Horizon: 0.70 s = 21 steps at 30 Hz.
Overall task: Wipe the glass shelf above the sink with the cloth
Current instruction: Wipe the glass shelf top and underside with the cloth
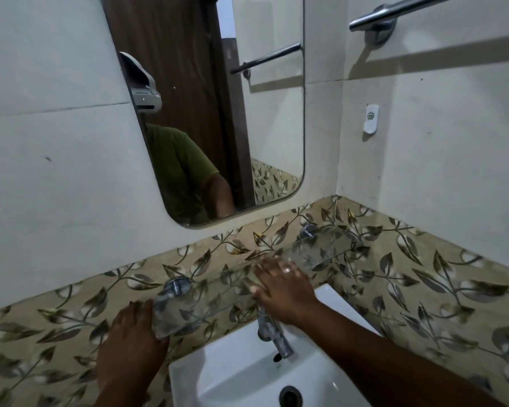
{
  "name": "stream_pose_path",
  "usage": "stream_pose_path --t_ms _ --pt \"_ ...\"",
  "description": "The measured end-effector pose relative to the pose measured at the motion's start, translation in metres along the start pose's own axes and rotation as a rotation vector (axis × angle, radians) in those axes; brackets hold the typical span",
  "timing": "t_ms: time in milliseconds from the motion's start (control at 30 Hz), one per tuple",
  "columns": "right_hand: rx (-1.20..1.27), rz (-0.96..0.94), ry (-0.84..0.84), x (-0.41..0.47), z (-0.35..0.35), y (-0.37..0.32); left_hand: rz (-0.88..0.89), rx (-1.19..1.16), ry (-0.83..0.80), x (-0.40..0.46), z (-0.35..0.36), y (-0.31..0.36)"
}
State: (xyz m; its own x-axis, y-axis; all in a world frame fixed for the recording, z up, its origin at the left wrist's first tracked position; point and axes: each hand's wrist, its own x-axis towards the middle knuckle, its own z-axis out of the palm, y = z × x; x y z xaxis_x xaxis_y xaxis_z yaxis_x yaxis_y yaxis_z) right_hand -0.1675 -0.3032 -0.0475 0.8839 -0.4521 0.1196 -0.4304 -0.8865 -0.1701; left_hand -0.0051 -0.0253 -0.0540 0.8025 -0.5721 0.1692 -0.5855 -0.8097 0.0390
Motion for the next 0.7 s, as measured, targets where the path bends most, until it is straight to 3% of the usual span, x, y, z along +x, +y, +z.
stream_pose_path --t_ms 133,267,533,700 --pt "-0.035 0.150 0.007 0.008 -0.011 0.041 0.029 0.046 -0.004 0.004 0.011 -0.010" --pt "-0.037 0.207 0.003 0.038 -0.014 0.031 0.041 0.090 -0.019 0.004 0.019 -0.015" --pt "-0.050 -0.035 0.060 0.007 -0.008 0.054 0.078 0.103 -0.029 0.004 0.015 -0.009" --pt "-0.060 0.201 0.081 0.016 -0.019 0.088 0.031 0.061 -0.059 0.002 0.011 -0.007"
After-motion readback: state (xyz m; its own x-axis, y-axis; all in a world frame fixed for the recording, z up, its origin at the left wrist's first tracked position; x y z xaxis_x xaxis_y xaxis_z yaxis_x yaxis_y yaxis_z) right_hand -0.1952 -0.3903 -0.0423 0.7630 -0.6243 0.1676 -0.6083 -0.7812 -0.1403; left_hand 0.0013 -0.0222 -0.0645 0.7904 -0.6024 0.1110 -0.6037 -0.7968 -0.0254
